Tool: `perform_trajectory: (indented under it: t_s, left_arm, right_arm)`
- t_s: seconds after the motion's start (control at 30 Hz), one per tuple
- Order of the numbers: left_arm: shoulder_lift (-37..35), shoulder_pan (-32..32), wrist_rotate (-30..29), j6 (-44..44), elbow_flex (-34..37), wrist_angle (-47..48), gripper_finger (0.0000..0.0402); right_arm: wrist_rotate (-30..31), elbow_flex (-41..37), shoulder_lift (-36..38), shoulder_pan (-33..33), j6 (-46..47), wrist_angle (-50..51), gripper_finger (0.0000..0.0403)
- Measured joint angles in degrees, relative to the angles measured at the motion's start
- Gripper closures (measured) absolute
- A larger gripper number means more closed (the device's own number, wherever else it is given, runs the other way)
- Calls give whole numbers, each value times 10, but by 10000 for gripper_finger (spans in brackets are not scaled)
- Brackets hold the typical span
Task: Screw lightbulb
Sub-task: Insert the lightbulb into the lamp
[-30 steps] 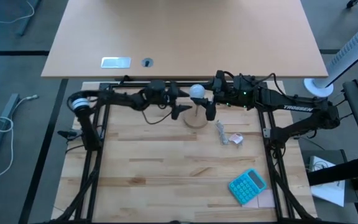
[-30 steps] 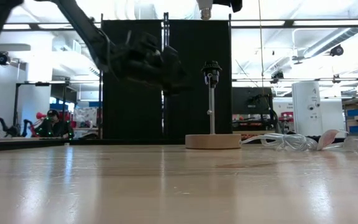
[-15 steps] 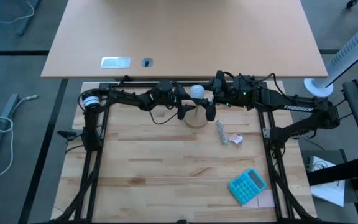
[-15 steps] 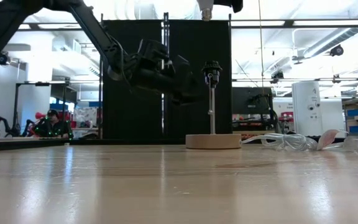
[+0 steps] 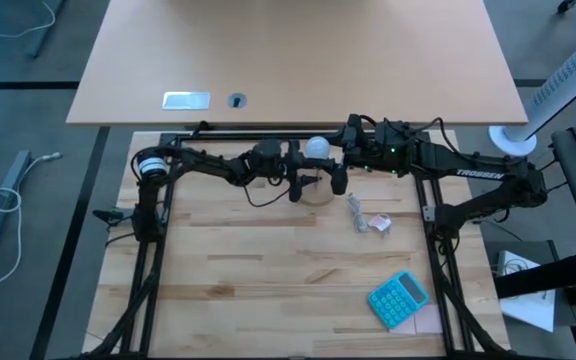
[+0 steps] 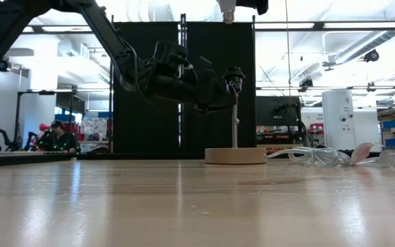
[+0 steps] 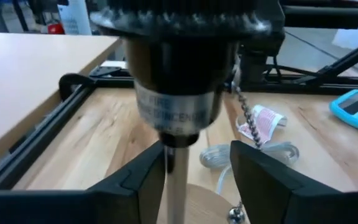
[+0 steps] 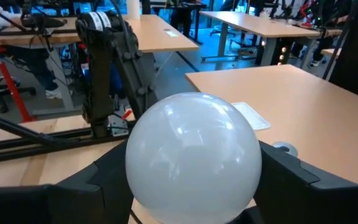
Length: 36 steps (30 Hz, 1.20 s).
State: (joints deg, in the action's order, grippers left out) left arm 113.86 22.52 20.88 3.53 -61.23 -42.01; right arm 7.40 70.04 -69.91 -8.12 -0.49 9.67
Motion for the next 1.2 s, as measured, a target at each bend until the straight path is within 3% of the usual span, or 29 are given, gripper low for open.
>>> perform_trajectory:
  t_s: [0.2, 0.77, 1.0, 1.2]
  left_arm:
    - [15, -11, -67, -8, 0, -20, 252]
    - [17, -24, -55, -12, 3, -50, 354]
    - [26, -30, -51, -17, 5, -69, 362]
    - [-27, -30, -52, -25, 65, -59, 363]
  right_arm:
    - [0, 0, 0, 0, 0, 0, 159]
    - [0, 0, 0, 0, 3, 4, 155]
    - [1, -5, 0, 0, 5, 4, 160]
    - [2, -28, 0, -1, 9, -10, 156]
